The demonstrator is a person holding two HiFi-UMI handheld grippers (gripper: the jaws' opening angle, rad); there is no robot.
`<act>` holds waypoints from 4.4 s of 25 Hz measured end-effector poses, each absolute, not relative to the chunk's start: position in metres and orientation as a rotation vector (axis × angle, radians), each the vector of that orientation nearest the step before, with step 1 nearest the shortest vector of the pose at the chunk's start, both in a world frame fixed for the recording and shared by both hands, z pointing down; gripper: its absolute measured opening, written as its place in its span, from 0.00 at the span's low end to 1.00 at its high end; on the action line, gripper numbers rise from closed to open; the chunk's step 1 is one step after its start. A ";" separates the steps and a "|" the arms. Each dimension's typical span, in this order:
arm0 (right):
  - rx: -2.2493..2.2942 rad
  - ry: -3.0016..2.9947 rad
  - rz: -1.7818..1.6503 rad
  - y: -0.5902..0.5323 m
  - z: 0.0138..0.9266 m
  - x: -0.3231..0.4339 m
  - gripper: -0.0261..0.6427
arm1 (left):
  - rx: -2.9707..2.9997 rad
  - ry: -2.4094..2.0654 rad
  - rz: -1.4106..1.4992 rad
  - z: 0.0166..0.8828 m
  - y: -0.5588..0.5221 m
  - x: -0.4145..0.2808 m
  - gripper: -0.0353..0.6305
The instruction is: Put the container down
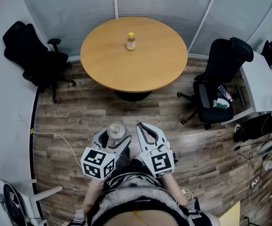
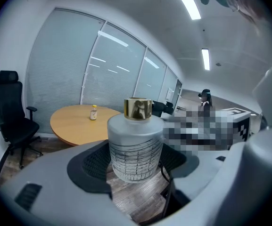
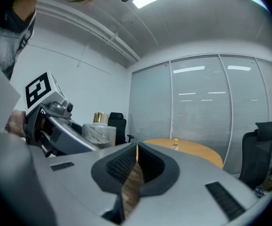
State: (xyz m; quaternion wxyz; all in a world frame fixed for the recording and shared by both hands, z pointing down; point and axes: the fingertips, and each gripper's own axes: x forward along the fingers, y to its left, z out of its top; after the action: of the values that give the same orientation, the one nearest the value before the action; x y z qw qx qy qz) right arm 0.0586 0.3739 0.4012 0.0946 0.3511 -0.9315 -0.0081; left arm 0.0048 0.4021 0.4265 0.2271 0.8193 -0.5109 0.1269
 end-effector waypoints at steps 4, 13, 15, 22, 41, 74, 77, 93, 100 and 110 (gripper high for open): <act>1.071 -2.750 0.006 0.361 0.401 0.051 0.08 | 2.274 -1.389 0.345 0.426 0.386 -0.003 0.54; 1.114 -2.725 -0.004 0.318 0.395 0.020 0.08 | 2.320 -1.338 0.342 0.422 0.340 -0.029 0.54; 1.121 -2.721 0.005 0.310 0.397 0.013 0.08 | 2.327 -1.326 0.347 0.423 0.330 -0.035 0.54; 1.143 -2.705 0.014 0.284 0.401 -0.005 0.08 | 2.340 -1.292 0.359 0.427 0.305 -0.052 0.54; 1.213 -2.653 0.030 0.241 0.409 -0.042 0.08 | 2.366 -1.220 0.366 0.437 0.262 -0.090 0.54; 1.146 -2.665 0.011 0.198 0.412 -0.092 0.08 | 2.353 -1.237 0.349 0.434 0.225 -0.131 0.54; 1.144 -2.667 -0.002 0.186 0.412 -0.089 0.08 | 2.352 -1.243 0.351 0.433 0.212 -0.130 0.54; 1.160 -2.670 0.036 0.099 0.412 -0.058 0.08 | 2.352 -1.245 0.347 0.430 0.124 -0.101 0.54; 1.130 -2.690 0.041 0.073 0.409 -0.051 0.08 | 2.336 -1.268 0.344 0.428 0.099 -0.091 0.54; 1.068 -2.710 0.026 0.049 0.413 -0.036 0.08 | 2.300 -1.324 0.347 0.430 0.076 -0.078 0.54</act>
State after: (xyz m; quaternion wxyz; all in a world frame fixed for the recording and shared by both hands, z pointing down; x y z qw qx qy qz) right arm -0.0360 0.0490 0.4126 0.1141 0.3644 -0.9242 0.0090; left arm -0.0780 0.0761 0.4304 0.2306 0.8361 -0.4815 0.1263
